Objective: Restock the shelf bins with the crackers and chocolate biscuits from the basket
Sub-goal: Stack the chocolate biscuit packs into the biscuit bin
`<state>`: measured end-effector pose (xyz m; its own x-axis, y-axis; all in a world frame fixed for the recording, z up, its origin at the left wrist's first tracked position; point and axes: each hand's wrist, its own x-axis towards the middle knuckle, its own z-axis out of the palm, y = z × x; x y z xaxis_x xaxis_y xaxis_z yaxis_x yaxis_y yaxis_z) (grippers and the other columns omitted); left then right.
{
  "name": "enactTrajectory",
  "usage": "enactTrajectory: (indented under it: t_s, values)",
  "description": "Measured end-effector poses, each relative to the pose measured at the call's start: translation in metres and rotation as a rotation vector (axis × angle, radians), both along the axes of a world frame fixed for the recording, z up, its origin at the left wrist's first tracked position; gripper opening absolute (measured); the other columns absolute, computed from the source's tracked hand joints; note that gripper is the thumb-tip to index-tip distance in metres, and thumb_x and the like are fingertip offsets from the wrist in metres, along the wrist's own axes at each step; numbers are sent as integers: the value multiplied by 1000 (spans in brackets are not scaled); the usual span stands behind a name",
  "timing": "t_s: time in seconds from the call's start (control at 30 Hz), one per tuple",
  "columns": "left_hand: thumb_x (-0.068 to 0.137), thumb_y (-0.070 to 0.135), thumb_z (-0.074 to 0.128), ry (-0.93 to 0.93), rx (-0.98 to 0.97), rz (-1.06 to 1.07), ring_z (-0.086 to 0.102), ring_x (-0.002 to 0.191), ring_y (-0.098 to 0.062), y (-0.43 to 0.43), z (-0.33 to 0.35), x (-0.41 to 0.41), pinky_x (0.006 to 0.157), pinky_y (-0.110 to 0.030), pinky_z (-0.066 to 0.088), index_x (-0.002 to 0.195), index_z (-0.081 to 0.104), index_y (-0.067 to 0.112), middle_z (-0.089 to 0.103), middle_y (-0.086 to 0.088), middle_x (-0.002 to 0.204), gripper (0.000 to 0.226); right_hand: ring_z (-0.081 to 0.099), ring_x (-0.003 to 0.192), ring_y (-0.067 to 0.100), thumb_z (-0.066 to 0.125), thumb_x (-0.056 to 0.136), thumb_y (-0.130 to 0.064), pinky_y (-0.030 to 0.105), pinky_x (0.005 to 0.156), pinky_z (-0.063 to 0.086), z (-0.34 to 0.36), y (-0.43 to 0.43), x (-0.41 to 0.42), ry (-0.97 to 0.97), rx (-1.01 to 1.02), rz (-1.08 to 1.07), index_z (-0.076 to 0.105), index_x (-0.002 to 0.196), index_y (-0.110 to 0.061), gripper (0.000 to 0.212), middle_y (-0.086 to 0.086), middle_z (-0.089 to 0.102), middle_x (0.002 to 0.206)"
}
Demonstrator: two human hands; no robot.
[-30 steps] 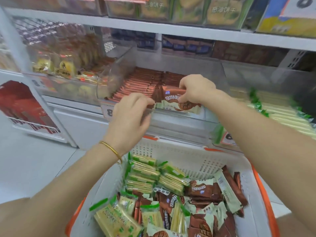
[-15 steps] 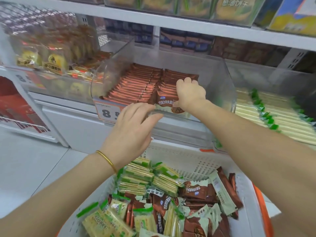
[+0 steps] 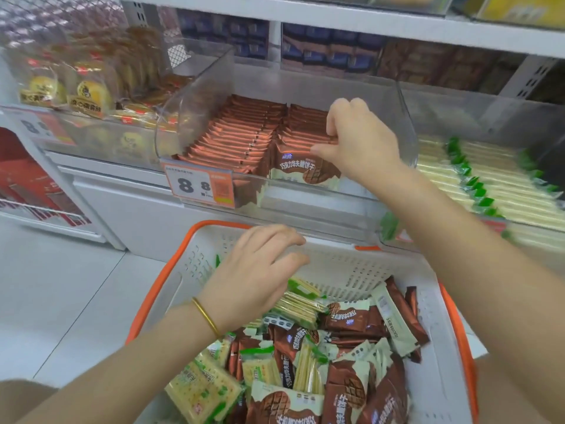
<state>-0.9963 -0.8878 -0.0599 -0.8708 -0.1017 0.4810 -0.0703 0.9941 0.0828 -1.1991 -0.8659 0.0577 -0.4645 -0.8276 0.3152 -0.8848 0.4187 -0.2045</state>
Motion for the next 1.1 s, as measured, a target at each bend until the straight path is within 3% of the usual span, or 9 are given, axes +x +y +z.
enactTrajectory:
  t_s: [0.1,0.17,0.23,0.33,0.57,0.7,0.8,1.0,1.1]
  values:
    - [79,9,44,-153,19,-33,48,117,-28,2,-15,1,93,-42,44,102,62,14,58,-9,120,30,50,76,16,64,84,-30,33,67,40,-4,72,30,-159,-138,137,49,84,-24,16,-9,52,79]
    - [80,12,44,-258,31,-67,50,113,-29,6,-25,0,88,-42,49,99,65,14,59,-9,117,29,54,74,13,64,86,-27,35,68,45,-42,110,41,-256,87,216,53,80,-27,12,-9,56,75]
    - [80,11,52,-324,39,-111,54,107,-29,13,-33,-3,84,-43,51,96,67,14,62,-8,111,22,59,85,16,63,88,-25,36,77,48,-97,133,40,-331,474,279,61,89,-26,3,-6,64,87]
    - [76,10,67,-373,75,-122,58,101,-28,27,-42,-6,83,-43,53,91,70,14,65,-6,105,16,56,109,24,62,89,-20,30,83,44,-163,155,38,-388,910,333,58,121,-18,33,3,61,116]
    - [93,26,53,-519,267,-37,38,123,-16,40,-61,-4,106,-28,29,116,63,22,53,4,126,25,53,112,29,62,89,-35,39,84,47,-205,154,41,-251,1042,371,51,126,-15,43,8,56,120]
    - [94,32,52,-688,390,43,36,123,-16,38,-61,-2,108,-33,29,125,55,23,50,3,128,32,56,90,23,71,83,-24,32,74,45,-203,148,39,-497,966,372,57,89,-13,19,3,60,95]
    - [93,38,54,-855,536,59,39,126,-14,36,-58,-3,106,-29,32,134,46,21,47,3,135,45,52,80,13,72,83,-19,24,71,43,-175,144,32,-709,780,334,50,73,-22,24,-6,55,82]
    - [85,35,67,-879,854,84,57,84,-8,21,-30,-11,68,-18,47,100,51,23,59,5,98,25,57,58,3,64,88,-5,11,48,39,-117,147,26,-1182,192,100,53,90,-16,16,11,66,82]
    - [81,29,72,-745,851,111,58,78,-13,3,0,-12,64,-24,47,91,58,20,61,3,87,20,63,63,6,65,86,-2,18,51,45,-92,140,29,-1262,185,142,57,104,-16,24,4,68,86]
